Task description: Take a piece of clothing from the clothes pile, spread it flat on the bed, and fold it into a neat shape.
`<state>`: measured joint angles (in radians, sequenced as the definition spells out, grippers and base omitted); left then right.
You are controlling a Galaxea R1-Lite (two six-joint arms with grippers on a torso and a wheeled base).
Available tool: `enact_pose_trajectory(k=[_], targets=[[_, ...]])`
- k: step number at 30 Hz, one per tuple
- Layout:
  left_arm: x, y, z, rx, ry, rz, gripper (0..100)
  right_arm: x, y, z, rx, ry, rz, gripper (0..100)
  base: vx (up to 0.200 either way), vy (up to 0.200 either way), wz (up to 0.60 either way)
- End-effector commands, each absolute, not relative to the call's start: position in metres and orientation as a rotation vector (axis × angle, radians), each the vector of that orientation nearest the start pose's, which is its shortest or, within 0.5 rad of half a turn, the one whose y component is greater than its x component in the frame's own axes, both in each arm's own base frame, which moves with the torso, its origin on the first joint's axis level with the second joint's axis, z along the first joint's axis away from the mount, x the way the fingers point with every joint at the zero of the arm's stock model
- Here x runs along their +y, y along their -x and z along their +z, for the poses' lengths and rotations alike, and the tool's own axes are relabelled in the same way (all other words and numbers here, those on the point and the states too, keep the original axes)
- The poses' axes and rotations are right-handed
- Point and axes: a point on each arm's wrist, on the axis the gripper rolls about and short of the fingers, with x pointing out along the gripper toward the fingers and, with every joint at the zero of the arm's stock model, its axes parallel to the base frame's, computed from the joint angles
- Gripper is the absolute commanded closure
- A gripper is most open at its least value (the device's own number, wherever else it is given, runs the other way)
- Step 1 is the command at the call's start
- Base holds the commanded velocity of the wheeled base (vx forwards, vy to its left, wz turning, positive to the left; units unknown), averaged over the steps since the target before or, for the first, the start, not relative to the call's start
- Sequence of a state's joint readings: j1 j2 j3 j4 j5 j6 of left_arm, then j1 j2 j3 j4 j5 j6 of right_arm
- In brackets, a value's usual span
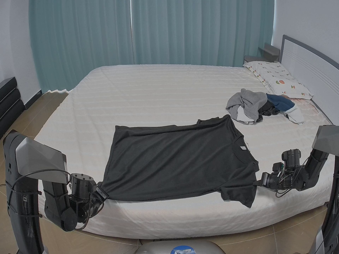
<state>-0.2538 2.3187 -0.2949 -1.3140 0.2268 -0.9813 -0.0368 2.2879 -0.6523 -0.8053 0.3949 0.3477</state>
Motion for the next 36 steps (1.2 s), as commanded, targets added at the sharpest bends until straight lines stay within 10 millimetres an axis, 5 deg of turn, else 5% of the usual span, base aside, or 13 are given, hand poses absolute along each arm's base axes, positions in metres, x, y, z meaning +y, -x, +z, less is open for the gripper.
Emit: enact_pose_trajectory(k=[1, 17, 29, 36], targets=[[-0.063, -0.263, -0.036, 0.642, 0.754, 0.307, 100, -0.012, -0.312, -0.014, 0.865, -0.519, 0.177, 100, 0.000, 0.000, 0.00], [-0.056, -0.248, -0.037, 0.696, 0.629, 0.300, 100, -0.007, -0.242, 0.007, 0.939, -0.514, 0.145, 100, 0.000, 0.000, 0.00], [-0.057, -0.238, -0.041, 0.697, 0.580, 0.266, 100, -0.006, -0.217, 0.024, 0.903, -0.460, 0.059, 100, 0.000, 0.000, 0.00], [-0.054, -0.226, -0.047, 0.759, 0.496, 0.257, 100, -0.005, -0.206, 0.018, 0.956, -0.461, 0.053, 100, 0.000, 0.000, 0.00]])
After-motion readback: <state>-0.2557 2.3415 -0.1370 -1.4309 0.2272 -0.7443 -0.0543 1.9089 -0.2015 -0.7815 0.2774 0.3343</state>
